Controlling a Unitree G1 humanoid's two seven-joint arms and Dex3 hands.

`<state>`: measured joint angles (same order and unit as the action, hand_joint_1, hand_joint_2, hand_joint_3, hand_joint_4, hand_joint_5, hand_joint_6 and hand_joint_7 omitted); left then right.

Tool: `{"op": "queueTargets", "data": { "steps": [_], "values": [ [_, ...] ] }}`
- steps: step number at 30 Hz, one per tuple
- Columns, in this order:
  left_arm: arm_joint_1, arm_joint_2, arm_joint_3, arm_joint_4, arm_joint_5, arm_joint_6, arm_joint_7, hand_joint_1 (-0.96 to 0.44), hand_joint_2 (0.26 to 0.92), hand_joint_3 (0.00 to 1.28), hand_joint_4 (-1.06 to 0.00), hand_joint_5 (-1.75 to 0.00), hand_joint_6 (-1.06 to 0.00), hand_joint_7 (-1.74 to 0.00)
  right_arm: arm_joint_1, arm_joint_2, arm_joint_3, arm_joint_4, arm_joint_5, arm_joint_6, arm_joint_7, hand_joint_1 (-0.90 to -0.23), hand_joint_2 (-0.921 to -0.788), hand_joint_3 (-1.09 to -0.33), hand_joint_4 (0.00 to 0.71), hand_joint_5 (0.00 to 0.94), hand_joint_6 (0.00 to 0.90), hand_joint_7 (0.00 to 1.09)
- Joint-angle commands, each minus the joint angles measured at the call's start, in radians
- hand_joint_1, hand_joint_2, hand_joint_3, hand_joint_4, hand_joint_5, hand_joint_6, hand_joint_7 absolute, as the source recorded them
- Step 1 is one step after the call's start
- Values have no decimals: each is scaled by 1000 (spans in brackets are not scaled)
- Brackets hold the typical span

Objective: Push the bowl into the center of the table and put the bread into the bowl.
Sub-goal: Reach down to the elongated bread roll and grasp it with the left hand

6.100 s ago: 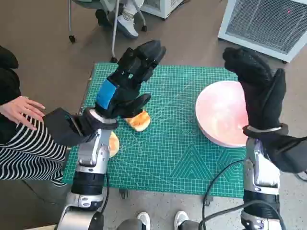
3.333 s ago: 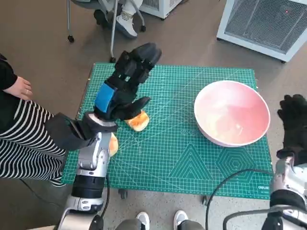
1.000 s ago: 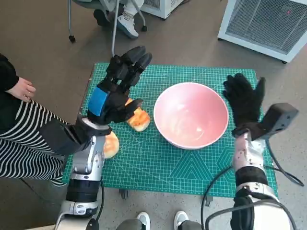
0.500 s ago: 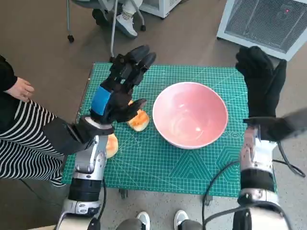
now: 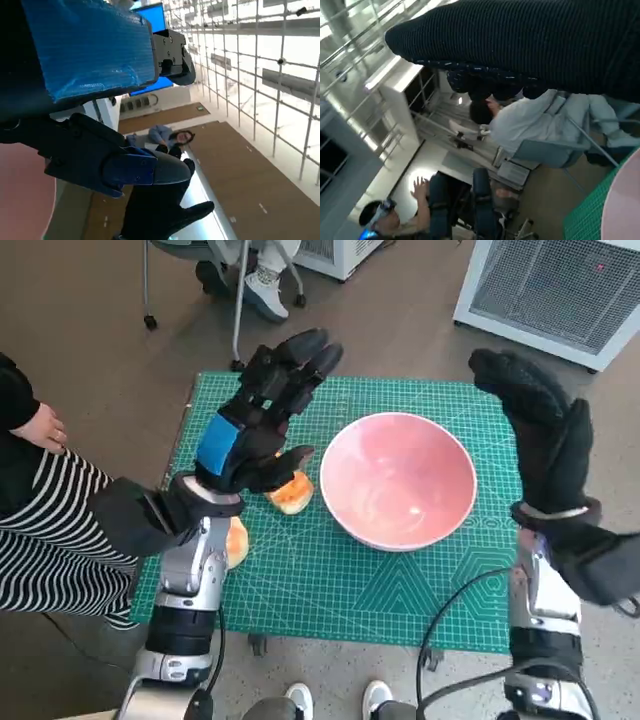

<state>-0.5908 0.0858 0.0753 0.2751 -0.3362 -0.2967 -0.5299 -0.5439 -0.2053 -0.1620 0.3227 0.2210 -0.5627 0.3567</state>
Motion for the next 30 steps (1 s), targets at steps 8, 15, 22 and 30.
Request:
{"op": "queueTargets", "data": {
  "steps": [8, 15, 22, 30],
  "values": [
    [-19, 9, 12, 6, -8, -11, -20, -666, 921, 284, -61, -270, 1, -611, 65, 2, 21, -103, -36, 98, -45, -829, -921, -716, 169, 14, 131, 341],
    [-33, 60, 26, 5, 21, -23, -23, -663, 921, 275, -47, -308, 1, -628, 70, 7, 23, -121, -32, 118, -52, -827, -921, -714, 170, 12, 128, 352],
    [-106, 274, 3, 91, 187, -128, -103, -547, 820, 206, -25, -406, -13, -650, 82, 11, 19, -129, -21, 117, -46, -831, -921, -698, 174, 11, 124, 366],
    [-221, 516, -83, 147, 388, -21, -203, -328, 665, 107, -41, -197, -14, -508, 90, 11, 18, -125, -27, 100, -46, -826, -921, -696, 176, 9, 121, 377]
  ]
}}
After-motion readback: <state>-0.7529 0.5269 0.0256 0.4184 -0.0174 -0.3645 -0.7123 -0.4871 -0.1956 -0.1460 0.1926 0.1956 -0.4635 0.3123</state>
